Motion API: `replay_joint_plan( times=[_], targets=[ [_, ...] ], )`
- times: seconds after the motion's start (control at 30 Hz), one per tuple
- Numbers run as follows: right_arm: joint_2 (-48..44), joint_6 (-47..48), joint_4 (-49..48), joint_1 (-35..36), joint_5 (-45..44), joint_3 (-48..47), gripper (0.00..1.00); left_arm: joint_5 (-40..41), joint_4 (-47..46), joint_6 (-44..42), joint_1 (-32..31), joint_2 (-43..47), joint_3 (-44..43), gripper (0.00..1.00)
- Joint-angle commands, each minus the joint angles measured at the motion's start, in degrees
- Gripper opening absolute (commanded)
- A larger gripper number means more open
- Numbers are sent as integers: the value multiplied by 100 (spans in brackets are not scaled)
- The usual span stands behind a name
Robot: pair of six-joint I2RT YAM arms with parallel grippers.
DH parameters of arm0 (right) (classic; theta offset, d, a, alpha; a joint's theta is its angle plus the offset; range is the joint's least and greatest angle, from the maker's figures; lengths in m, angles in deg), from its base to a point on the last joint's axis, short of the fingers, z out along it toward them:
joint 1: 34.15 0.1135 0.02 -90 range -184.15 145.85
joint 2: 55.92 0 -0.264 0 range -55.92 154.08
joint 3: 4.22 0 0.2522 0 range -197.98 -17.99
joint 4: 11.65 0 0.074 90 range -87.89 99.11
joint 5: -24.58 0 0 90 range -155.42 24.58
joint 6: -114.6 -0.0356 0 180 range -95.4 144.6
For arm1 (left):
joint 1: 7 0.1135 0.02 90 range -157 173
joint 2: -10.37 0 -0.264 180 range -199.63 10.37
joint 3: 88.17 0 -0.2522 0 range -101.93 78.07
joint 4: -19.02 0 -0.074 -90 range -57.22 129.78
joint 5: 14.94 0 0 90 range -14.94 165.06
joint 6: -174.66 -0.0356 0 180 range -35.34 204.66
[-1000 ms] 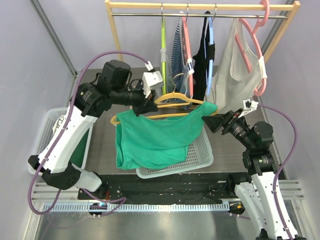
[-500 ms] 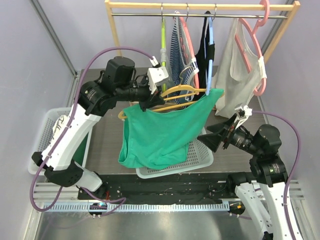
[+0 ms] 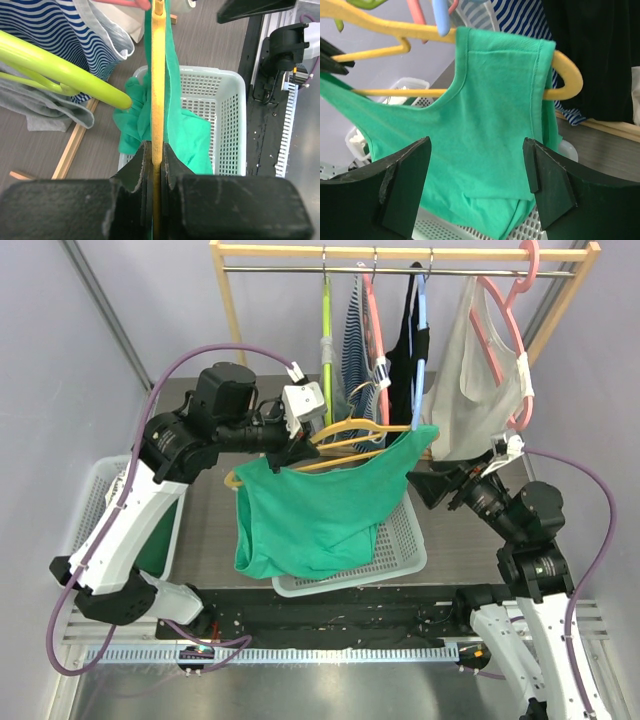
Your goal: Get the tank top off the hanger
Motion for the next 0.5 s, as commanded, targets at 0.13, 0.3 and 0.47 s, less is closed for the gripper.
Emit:
replay_joint_plan(
  times=[0.13,0.3,0.47],
  targets=[
    [377,-479,-1244,17,134,325,77,-166,-292,72,-17,134,-62,0],
    [420,-444,-1473,17,117,300,76,-210,-231,116,-78,46,-115,0],
    [631,-418,-1640,8,196,185,68,-202,-222,125,-184,20,-115,0]
  ],
)
